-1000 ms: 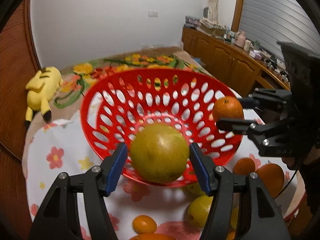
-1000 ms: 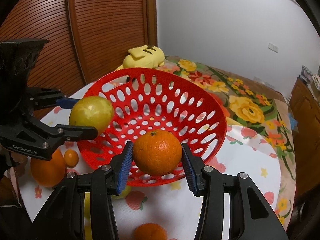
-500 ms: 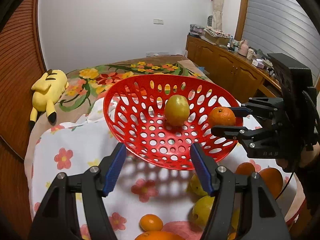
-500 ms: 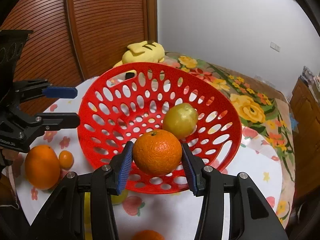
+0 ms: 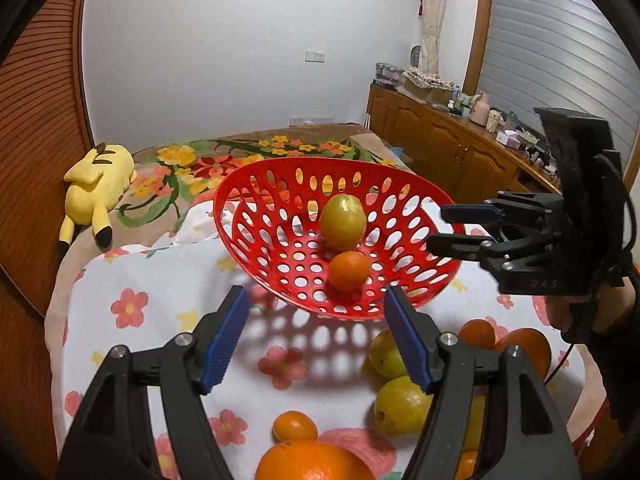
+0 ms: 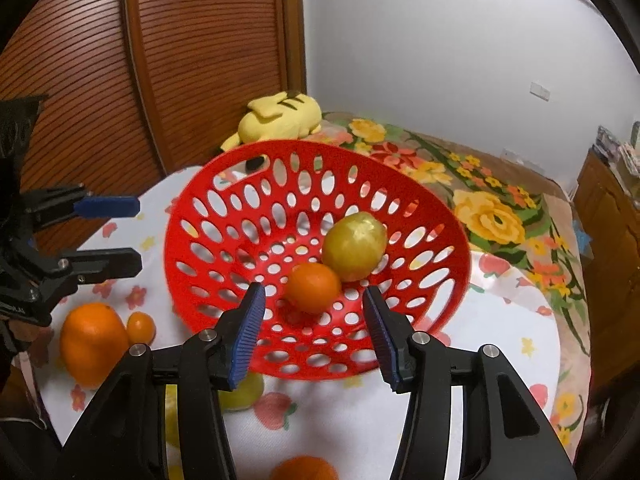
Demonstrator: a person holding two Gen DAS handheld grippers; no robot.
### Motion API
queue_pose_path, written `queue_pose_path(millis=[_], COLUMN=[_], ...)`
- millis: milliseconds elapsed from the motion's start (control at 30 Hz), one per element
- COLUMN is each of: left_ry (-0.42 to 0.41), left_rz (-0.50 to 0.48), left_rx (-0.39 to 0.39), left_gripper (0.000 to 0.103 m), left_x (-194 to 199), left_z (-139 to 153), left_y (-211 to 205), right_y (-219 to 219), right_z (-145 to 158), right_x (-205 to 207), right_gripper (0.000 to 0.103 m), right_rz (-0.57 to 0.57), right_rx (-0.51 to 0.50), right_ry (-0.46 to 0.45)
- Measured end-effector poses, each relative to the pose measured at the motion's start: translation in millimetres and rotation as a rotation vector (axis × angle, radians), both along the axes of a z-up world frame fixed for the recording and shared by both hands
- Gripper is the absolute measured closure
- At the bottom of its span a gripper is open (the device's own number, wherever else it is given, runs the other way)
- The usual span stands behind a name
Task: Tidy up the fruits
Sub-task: 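Lower both fruits into the red basket and open both tools, then move both tools back toward the two large oranges on the table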
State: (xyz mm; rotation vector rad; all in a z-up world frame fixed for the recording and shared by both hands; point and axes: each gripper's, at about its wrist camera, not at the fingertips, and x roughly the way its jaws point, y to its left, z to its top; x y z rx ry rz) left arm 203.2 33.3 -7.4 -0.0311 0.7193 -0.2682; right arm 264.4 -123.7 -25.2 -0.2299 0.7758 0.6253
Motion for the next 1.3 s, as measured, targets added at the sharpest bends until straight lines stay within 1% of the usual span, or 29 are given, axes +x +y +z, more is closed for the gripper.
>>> queue_pose_path(millis=[133,233,300,467,567,767,1000,1133,1300], left_ry=[-0.016,-0.028,-0.036,-0.035,-0.025,-0.013,0.014,0.029,0.036], left_rz=[0.000,-0.004,-0.005,-0.002,-0.004,0.007,0.022,0.030,0.039], left_rx=[-0.006,-0.009,-0.007,-0.019,-0.023,-0.029,-0.026,-0.030,-0.026], left_gripper=[0.032,0.031,0.030,0.028,0.028,0.028,0.028,0.028,0.028], left_x=[-14,-26,-34,-51,-60,-81,-91,-93,-95], left_z=[3,3,4,-2,-8,-20,-37,-46,-52], left_y=[2,3,5,10,11,14,16,15,14], right_y=[-10,-17,-21,-32,-39,-51,-69,-76,-77], right_z=[15,23,25,26,21,1,-24,-34,-42], right_x=[-25,-44,-57,-93,-112,-139,-145,-147,-148], right_gripper=[0.046,0.044,0.044,0.037,0.031,0.025,0.020,0.019,0.018], right_rz=[-0.028,-0.045,-0.058,-0.095,-0.122,-0.176,-0.238,-0.248,-0.251], right_rx=[0.029,0.044,0.053,0.074,0.084,0.094,0.109,0.108,0.116], right_ry=[-0.035,-0.049,-0.056,-0.069,-0.068,-0.047,-0.007,0.019,0.043])
